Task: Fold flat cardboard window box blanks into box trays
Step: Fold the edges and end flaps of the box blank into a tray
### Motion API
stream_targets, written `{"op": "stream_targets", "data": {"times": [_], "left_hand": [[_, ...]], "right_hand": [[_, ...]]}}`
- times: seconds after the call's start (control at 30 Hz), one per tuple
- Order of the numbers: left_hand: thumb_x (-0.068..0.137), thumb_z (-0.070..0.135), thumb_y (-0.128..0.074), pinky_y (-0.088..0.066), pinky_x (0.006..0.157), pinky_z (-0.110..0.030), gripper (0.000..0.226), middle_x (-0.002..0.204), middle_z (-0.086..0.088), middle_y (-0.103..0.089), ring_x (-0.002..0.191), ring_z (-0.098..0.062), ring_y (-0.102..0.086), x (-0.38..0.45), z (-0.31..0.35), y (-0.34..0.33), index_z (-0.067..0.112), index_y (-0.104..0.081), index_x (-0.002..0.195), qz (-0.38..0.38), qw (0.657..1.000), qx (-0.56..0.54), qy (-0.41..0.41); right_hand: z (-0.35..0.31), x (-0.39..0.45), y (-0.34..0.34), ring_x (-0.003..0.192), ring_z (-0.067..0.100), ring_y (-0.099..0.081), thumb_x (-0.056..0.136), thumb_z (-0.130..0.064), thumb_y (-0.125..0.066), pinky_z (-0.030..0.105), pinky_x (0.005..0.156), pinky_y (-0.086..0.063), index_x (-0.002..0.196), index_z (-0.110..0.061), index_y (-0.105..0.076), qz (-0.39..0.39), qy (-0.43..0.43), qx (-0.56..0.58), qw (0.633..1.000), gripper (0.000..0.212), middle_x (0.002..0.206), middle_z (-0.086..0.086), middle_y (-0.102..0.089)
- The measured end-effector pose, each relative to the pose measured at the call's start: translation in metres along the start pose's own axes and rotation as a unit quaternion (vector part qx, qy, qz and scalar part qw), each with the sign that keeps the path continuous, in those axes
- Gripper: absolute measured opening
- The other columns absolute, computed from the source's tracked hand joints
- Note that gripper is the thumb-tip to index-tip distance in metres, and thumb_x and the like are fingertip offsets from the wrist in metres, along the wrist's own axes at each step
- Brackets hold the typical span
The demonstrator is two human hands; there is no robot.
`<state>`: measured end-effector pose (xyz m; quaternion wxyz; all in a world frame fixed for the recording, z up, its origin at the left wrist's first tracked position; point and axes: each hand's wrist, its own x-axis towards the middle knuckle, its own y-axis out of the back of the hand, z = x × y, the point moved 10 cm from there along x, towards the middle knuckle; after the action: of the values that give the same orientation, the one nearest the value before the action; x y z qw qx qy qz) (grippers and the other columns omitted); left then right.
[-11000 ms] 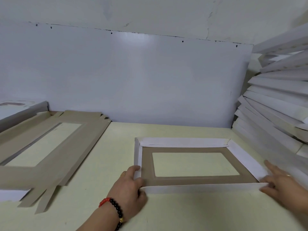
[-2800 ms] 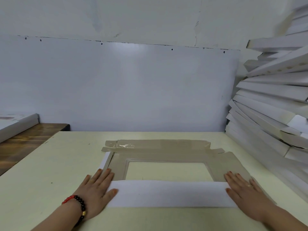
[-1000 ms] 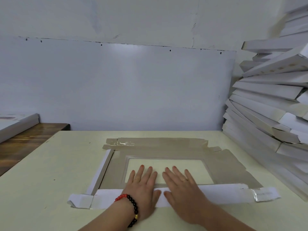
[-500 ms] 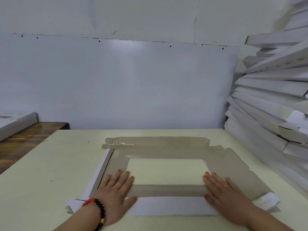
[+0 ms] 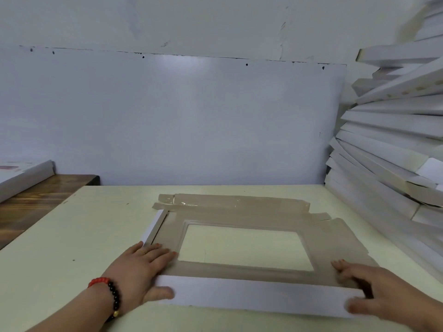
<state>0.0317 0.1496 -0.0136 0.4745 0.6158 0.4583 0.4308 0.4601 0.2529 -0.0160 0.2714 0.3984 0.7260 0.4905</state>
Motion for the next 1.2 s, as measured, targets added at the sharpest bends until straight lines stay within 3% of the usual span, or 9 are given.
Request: {"op": "stream_targets", "data": {"times": [0.13,0.37,0.5,0.63,0.7,0.8,0.93,1.03,1.2], "left_hand": [[0.076,0.07,-0.037,-0.054,0.072,-0.025,0.064,0.091,0.01,-0.073,0.081,-0.015,-0.07,0.004,-0.003,0.018,0.024,-0.077,0.094,0.086,0.996,0.03,-0.004],[0.072,0.046,-0.043,-0.055,0.085,-0.03,0.058,0.116,0.007,-0.068,0.102,-0.018,-0.066,0.033,0.075,0.032,0.028,-0.065,0.123,0.108,0.993,-0.048,0.011],[0.076,0.052,-0.041,0.007,0.116,-0.052,0.084,0.161,0.005,-0.007,0.149,-0.019,-0.001,0.053,0.158,0.006,0.041,-0.003,0.15,-0.005,0.988,-0.156,0.003],[0.038,0.057,-0.052,-0.038,0.101,-0.051,0.085,0.119,0.016,-0.065,0.113,-0.01,-0.062,0.049,0.215,0.017,0.046,-0.06,0.121,-0.013,0.994,-0.09,-0.053],[0.036,0.054,-0.064,-0.051,0.091,-0.053,0.074,0.102,0.019,-0.066,0.105,-0.007,-0.065,0.054,0.219,0.02,0.043,-0.065,0.11,-0.027,0.995,-0.087,-0.038],[0.079,0.025,-0.051,-0.016,0.113,-0.064,0.043,0.115,0.001,-0.056,0.121,-0.018,-0.049,0.054,0.223,0.023,0.03,-0.054,0.122,0.001,0.996,-0.051,-0.075],[0.048,0.045,-0.069,-0.057,0.077,-0.026,0.03,0.066,0.018,-0.059,0.062,-0.001,-0.061,0.047,0.212,0.036,0.041,-0.069,0.078,0.035,0.994,-0.031,-0.099],[0.077,0.03,-0.061,-0.045,0.085,-0.029,0.024,0.097,0.003,-0.064,0.092,-0.02,-0.062,0.058,0.186,0.042,0.027,-0.062,0.101,0.053,0.993,-0.028,-0.1],[0.101,0.041,-0.032,-0.037,0.086,-0.034,0.03,0.113,-0.003,-0.06,0.107,-0.026,-0.055,0.055,0.106,0.033,0.022,-0.055,0.108,0.028,0.996,-0.081,-0.018]], "right_hand": [[-0.005,-0.011,-0.001,0.12,-0.026,-0.036,0.048,-0.062,-0.083,0.013,0.102,-0.036,0.076,-0.033,-0.062,-0.058,-0.004,-0.006,0.998,0.046,0.123,-0.039,-0.049],[-0.057,-0.018,-0.004,0.082,0.003,-0.056,0.071,-0.063,-0.055,0.02,0.074,-0.042,0.088,-0.024,-0.057,-0.046,-0.014,-0.062,0.997,0.043,0.086,-0.006,-0.058],[-0.086,-0.013,-0.027,0.082,0.002,-0.051,0.081,-0.059,-0.053,0.013,0.064,-0.031,0.074,-0.035,-0.044,-0.03,-0.01,-0.098,0.995,0.027,0.078,-0.016,-0.052],[-0.111,-0.01,-0.041,0.111,0.013,-0.055,0.09,-0.052,-0.047,0.028,0.069,-0.03,0.079,-0.04,-0.031,-0.009,-0.035,-0.114,0.993,0.023,0.113,-0.009,-0.058],[-0.118,-0.013,-0.041,0.118,0.013,-0.053,0.093,-0.05,-0.044,0.029,0.072,-0.027,0.09,-0.038,-0.032,-0.004,-0.037,-0.124,0.992,0.017,0.126,-0.006,-0.057],[-0.115,-0.016,-0.041,0.114,0.012,-0.055,0.096,-0.049,-0.043,0.028,0.075,-0.032,0.074,-0.039,-0.024,-0.005,-0.041,-0.099,0.994,0.03,0.116,-0.009,-0.058],[-0.11,-0.016,-0.039,0.111,0.01,-0.056,0.099,-0.048,-0.037,0.025,0.077,-0.032,0.079,-0.039,-0.035,0.029,-0.016,-0.105,0.994,0.022,0.107,-0.01,-0.057],[-0.108,-0.014,-0.035,0.114,0.006,-0.053,0.1,-0.048,-0.034,0.021,0.081,-0.031,0.111,-0.036,-0.056,0.049,0.01,-0.152,0.987,0.027,0.121,-0.013,-0.06],[-0.082,-0.018,-0.016,0.116,0.003,-0.044,0.099,-0.05,-0.033,0.021,0.103,-0.027,0.109,-0.035,-0.057,0.052,-0.006,-0.193,0.98,0.029,0.115,-0.022,-0.059]]}}
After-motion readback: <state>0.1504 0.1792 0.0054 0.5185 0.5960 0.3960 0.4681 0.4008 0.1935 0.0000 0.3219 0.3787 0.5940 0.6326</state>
